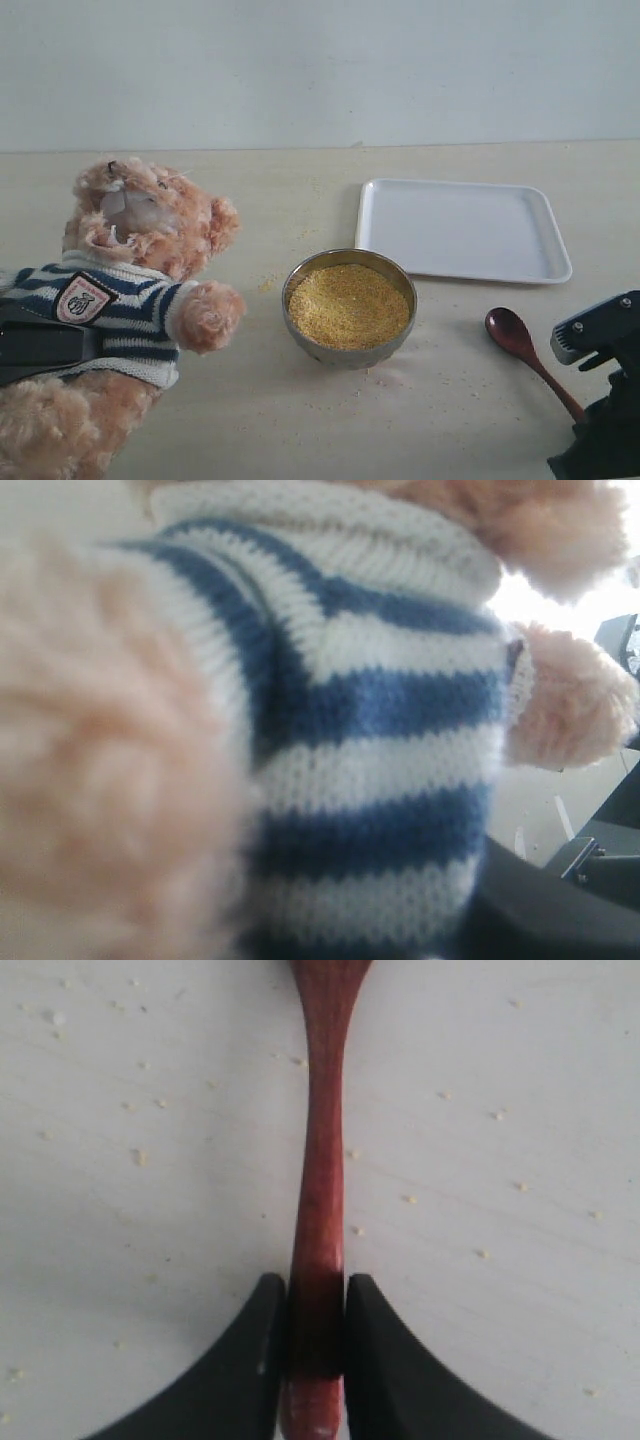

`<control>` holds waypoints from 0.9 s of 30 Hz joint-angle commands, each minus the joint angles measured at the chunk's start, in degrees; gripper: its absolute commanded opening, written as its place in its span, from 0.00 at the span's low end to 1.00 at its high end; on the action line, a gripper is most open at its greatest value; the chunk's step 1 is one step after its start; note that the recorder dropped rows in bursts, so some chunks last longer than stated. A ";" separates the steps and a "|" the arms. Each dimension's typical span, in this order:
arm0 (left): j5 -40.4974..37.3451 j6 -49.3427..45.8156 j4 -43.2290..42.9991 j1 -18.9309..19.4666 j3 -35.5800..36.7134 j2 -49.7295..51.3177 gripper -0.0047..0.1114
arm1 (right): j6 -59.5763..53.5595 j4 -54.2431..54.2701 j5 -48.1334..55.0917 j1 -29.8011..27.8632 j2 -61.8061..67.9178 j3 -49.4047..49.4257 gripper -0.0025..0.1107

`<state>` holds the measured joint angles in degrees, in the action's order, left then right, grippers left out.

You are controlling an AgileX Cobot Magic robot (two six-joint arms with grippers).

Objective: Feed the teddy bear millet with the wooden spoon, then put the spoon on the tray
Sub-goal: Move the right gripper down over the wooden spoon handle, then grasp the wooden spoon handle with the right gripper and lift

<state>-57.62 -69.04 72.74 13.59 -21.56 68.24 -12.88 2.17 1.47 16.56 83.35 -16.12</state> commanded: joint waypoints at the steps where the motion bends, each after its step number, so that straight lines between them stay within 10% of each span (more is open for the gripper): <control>1: -0.71 -0.41 1.35 0.07 0.17 0.04 0.08 | 0.17 -0.65 8.16 -0.03 -2.22 -3.45 0.11; 14: -0.81 -0.41 1.35 0.07 0.17 0.04 0.08 | -1.36 -1.21 22.13 1.05 -16.51 -8.65 0.10; 27: -0.71 -0.41 1.35 0.07 0.17 0.04 0.08 | 7.20 -22.42 49.68 23.14 -17.65 -30.08 0.02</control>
<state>-57.62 -69.04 72.74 13.59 -21.56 68.24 -8.83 -14.31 47.50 36.06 65.20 -43.21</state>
